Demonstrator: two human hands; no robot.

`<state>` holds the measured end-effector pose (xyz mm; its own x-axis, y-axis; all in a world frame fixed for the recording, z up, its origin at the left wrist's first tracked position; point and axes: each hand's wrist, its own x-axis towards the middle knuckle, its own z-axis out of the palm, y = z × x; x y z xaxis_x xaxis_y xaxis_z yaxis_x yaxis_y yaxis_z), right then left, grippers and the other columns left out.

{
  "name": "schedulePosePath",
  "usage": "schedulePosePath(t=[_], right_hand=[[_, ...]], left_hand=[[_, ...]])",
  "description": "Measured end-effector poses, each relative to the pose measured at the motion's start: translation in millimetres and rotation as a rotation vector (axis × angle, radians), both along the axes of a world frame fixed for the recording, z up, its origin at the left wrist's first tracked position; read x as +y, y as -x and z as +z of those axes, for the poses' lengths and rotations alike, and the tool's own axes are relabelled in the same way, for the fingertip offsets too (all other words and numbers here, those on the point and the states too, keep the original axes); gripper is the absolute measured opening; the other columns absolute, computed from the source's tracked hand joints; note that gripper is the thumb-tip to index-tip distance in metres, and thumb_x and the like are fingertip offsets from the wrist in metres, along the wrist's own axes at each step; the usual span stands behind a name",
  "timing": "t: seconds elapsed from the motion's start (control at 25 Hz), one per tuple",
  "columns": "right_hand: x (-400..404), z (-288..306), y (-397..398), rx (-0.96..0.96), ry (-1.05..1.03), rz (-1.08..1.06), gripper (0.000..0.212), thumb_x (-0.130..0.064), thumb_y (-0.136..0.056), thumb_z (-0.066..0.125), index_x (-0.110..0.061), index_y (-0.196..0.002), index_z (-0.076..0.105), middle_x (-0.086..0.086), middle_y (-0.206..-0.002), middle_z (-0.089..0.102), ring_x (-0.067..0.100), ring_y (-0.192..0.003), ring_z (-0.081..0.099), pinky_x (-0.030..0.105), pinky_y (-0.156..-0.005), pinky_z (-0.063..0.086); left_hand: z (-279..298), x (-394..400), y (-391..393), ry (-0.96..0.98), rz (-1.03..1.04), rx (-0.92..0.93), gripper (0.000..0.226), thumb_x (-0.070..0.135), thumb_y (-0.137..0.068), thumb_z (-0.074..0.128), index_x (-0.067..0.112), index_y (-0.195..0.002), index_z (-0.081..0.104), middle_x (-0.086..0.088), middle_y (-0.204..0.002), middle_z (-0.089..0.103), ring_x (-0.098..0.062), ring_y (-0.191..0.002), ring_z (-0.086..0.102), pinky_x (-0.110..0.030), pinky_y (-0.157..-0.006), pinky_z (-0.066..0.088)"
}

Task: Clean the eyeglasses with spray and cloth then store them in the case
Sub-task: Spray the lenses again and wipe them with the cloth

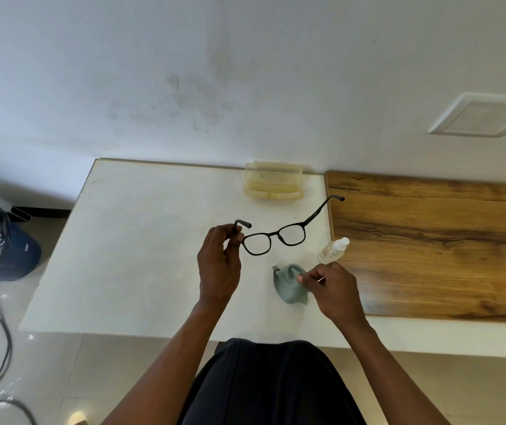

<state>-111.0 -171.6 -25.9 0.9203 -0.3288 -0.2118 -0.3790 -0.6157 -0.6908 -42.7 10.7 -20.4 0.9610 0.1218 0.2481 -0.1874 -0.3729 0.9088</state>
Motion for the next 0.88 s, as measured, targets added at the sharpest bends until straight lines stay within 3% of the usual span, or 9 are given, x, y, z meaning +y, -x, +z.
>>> schedulePosePath(t=[0.08, 0.2, 0.36, 0.48, 0.6, 0.76, 0.88], right_hand=[[-1.9, 2.8, -0.1, -0.002, -0.116, -0.051, 0.017, -0.026, -0.083, 0.067, -0.013, -0.073, 0.065, 0.007, -0.07, 0.063, 0.024, -0.065, 0.063, 0.038, -0.056, 0.054], [-1.4, 5.7, -1.3, 0.049, -0.346, -0.163, 0.015, -0.026, -0.088, 0.061, -0.024, -0.074, 0.057, 0.007, -0.075, 0.065, 0.015, -0.06, 0.067, 0.028, -0.044, 0.055], [-1.0, 7.6, -3.9, 0.057, -0.506, -0.229, 0.012, -0.012, -0.089, 0.059, -0.022, -0.082, 0.058, 0.007, -0.082, 0.066, 0.011, -0.063, 0.064, 0.022, -0.048, 0.049], [-0.9, 12.2, -5.9, 0.054, -0.491, -0.171, 0.02, -0.007, -0.087, 0.06, -0.027, -0.085, 0.063, 0.001, -0.082, 0.065, 0.012, -0.068, 0.06, 0.023, -0.058, 0.048], [2.2, 17.9, -9.6, 0.031, -0.464, -0.132, 0.015, -0.008, -0.085, 0.063, -0.022, -0.089, 0.067, -0.004, -0.077, 0.064, 0.01, -0.07, 0.057, 0.022, -0.064, 0.046], [14.7, 29.4, -18.2, -0.028, -0.427, -0.088, 0.017, -0.011, -0.084, 0.063, -0.027, -0.081, 0.065, -0.012, -0.074, 0.062, 0.003, -0.062, 0.054, 0.011, -0.056, 0.044], [29.9, 36.0, -29.3, -0.073, -0.332, -0.031, 0.012, -0.01, -0.083, 0.062, -0.022, -0.08, 0.065, -0.011, -0.073, 0.062, 0.002, -0.065, 0.055, 0.002, -0.048, 0.041]], left_hand=[[0.5, -0.5, -0.1, 0.004, 0.002, 0.01, 0.008, -0.001, -0.087, 0.058, 0.0, -0.094, 0.061, -0.012, -0.093, 0.065, -0.013, -0.082, 0.06, -0.002, -0.069, 0.041], [0.8, -1.3, -0.3, 0.006, 0.001, 0.005, 0.008, -0.001, -0.086, 0.058, 0.001, -0.094, 0.061, -0.012, -0.092, 0.065, -0.014, -0.082, 0.061, -0.002, -0.069, 0.04], [1.0, -0.6, 0.0, 0.01, -0.001, 0.007, 0.008, -0.001, -0.086, 0.058, 0.0, -0.094, 0.061, -0.012, -0.092, 0.065, -0.012, -0.081, 0.06, -0.001, -0.068, 0.04], [1.4, -1.3, -0.5, 0.009, 0.002, 0.004, 0.008, -0.001, -0.086, 0.059, 0.001, -0.094, 0.061, -0.011, -0.091, 0.065, -0.009, -0.081, 0.06, -0.002, -0.068, 0.04], [2.0, -2.7, 0.2, 0.002, -0.001, -0.004, 0.007, -0.001, -0.086, 0.059, 0.0, -0.093, 0.061, -0.008, -0.09, 0.064, -0.014, -0.081, 0.06, -0.002, -0.069, 0.04], [3.9, -5.8, 1.3, 0.003, -0.015, -0.015, 0.006, -0.003, -0.086, 0.059, -0.001, -0.091, 0.061, -0.004, -0.088, 0.062, -0.007, -0.079, 0.057, -0.004, -0.07, 0.041], [4.3, -7.0, 1.9, -0.016, -0.028, -0.031, 0.006, -0.004, -0.085, 0.059, -0.001, -0.09, 0.061, -0.002, -0.087, 0.061, -0.004, -0.08, 0.056, -0.005, -0.07, 0.041]])
